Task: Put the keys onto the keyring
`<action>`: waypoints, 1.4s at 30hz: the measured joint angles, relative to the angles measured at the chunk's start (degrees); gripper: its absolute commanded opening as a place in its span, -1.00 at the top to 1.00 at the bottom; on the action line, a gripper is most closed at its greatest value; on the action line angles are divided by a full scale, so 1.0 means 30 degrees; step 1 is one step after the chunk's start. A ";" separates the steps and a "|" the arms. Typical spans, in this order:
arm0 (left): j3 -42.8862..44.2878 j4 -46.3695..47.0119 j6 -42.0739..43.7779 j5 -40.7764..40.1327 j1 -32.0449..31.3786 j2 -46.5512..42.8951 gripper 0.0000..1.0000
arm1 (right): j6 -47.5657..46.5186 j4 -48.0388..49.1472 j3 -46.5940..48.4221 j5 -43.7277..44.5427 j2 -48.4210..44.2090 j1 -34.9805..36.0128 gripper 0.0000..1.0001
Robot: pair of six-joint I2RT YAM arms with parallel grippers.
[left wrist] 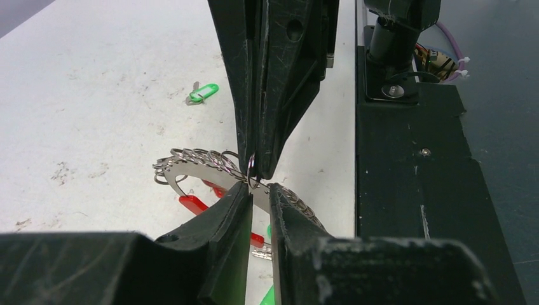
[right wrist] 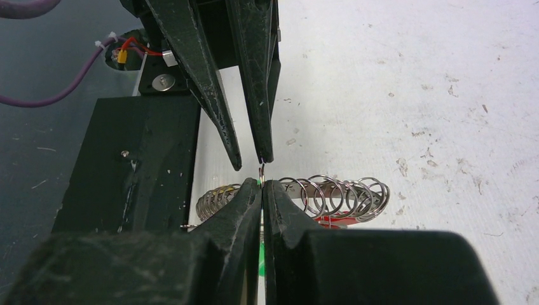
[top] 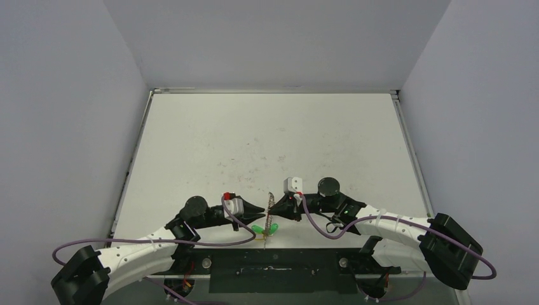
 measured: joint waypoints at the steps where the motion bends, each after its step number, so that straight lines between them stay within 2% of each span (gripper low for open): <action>1: 0.0000 0.0109 -0.0022 0.0087 -0.0015 0.0124 0.72 | -0.0058 -0.0044 0.0000 0.0007 0.0000 0.0022 1.00; 8: 0.0007 0.0554 -0.0058 0.0277 -0.0189 0.0707 0.86 | -0.0342 -0.0466 0.0000 0.0007 0.0000 0.0131 1.00; 24: 0.0255 0.1399 0.0095 0.0233 -0.0495 0.2397 0.82 | -0.0466 -0.1392 0.0000 0.0146 0.0000 0.0248 1.00; 38: 0.0561 0.2113 0.0452 -0.0058 -0.0765 0.4102 0.68 | -0.0459 -0.1996 0.0000 0.0474 0.0000 0.0248 1.00; 42: 0.0612 0.2120 0.0503 -0.0211 -0.0831 0.4262 0.54 | -0.0459 -0.2098 0.0000 0.0619 0.0000 0.0248 1.00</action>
